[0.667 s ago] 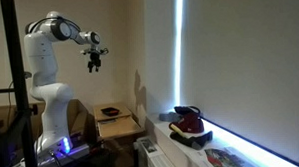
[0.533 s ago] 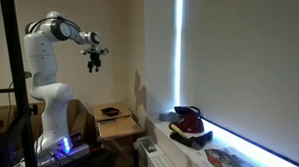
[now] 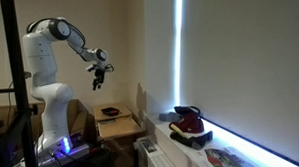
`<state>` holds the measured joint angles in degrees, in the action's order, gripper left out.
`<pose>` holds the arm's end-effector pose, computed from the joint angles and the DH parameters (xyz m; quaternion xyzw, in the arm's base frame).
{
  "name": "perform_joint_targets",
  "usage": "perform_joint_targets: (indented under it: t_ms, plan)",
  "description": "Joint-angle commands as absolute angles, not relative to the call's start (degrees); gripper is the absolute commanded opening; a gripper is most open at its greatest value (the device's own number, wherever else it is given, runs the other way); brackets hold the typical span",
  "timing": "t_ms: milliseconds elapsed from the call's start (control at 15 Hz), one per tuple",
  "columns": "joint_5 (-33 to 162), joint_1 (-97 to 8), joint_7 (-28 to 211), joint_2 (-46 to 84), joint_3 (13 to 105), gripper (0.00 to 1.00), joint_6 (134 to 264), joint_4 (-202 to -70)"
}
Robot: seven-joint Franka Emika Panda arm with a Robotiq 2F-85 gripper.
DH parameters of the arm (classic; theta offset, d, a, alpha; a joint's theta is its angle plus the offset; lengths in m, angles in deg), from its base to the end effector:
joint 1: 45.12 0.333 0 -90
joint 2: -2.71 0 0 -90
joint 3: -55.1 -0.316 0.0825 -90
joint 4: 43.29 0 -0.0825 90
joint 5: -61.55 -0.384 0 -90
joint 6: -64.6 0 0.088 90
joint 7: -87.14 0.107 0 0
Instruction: Close the top drawer of the cabinet.
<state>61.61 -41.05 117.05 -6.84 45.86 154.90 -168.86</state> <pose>0.4310 0.1035 0.4284 0.9638 -0.1446 -0.2030 0.0947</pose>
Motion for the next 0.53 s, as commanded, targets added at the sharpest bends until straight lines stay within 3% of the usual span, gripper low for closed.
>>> perform_joint_targets:
  t_ms: [0, 467]
  plan:
    - [64.9, -43.4, 122.0, -7.5, 48.2, 1.0, 159.6, -177.3]
    - [68.0, -43.9, 127.1, -4.0, 48.6, 1.0, 160.4, -177.0]
